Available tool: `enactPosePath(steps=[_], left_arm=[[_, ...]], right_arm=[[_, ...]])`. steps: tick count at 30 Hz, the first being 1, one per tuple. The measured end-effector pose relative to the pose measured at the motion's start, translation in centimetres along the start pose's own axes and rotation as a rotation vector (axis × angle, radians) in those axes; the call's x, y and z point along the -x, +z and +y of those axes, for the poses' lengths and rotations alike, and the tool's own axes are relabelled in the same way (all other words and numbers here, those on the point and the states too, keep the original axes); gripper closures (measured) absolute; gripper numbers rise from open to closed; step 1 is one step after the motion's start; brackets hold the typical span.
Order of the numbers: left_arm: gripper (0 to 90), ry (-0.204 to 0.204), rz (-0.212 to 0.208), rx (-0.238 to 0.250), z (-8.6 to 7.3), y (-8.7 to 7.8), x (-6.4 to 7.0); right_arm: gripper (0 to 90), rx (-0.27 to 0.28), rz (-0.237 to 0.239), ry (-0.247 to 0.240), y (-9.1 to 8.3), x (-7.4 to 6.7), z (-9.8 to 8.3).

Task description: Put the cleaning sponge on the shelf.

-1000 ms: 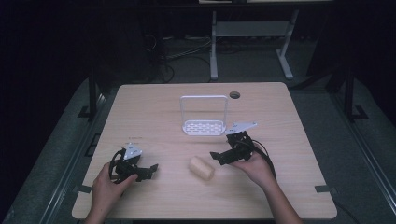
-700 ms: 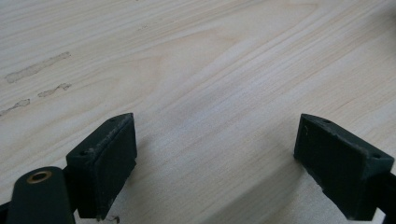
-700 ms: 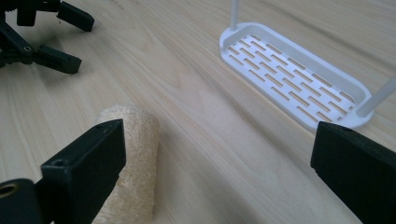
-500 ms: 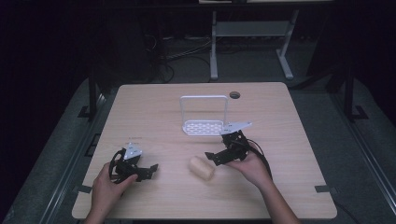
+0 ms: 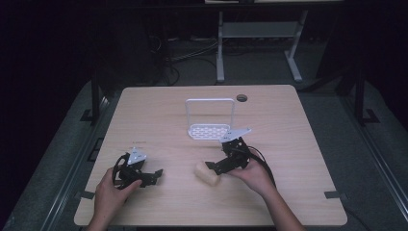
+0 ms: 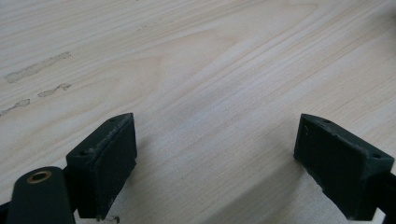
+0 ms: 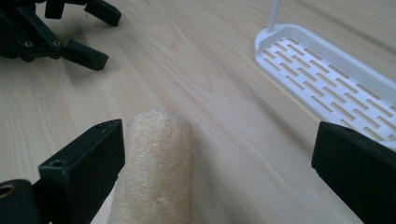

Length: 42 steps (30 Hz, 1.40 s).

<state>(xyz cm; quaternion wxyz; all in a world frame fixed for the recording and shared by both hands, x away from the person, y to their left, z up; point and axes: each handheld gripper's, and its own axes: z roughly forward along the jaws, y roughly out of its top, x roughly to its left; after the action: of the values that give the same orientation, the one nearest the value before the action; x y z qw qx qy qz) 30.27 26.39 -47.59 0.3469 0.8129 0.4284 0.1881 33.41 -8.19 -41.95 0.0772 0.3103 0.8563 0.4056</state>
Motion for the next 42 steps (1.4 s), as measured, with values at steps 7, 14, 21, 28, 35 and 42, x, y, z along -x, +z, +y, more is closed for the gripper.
enactPosePath(steps=[7,14,21,28,35,42], left_arm=[[12.6,0.000,0.000,0.000,0.0,0.0,0.0],[12.5,0.000,0.000,0.000,0.0,0.0,0.0],[12.6,0.000,0.000,0.000,0.0,0.0,0.0],[12.5,0.000,0.001,0.001,0.0,0.0,0.0],[12.5,-0.001,0.000,0.001,0.0,0.0,0.0],[12.6,0.000,0.000,0.000,0.0,0.0,0.0]], right_arm=[[2.6,-0.020,0.017,-0.007,0.6,-0.6,-0.2],[2.7,-0.050,0.030,-0.020,1.3,-1.2,-0.4],[2.7,-0.065,0.036,-0.020,1.8,-1.6,-0.6],[2.7,-0.079,0.036,-0.032,2.1,-1.9,-0.7],[2.7,-0.094,0.034,-0.040,2.5,-2.2,-0.8],[2.7,-0.107,0.035,-0.045,2.9,-2.4,-1.0]])
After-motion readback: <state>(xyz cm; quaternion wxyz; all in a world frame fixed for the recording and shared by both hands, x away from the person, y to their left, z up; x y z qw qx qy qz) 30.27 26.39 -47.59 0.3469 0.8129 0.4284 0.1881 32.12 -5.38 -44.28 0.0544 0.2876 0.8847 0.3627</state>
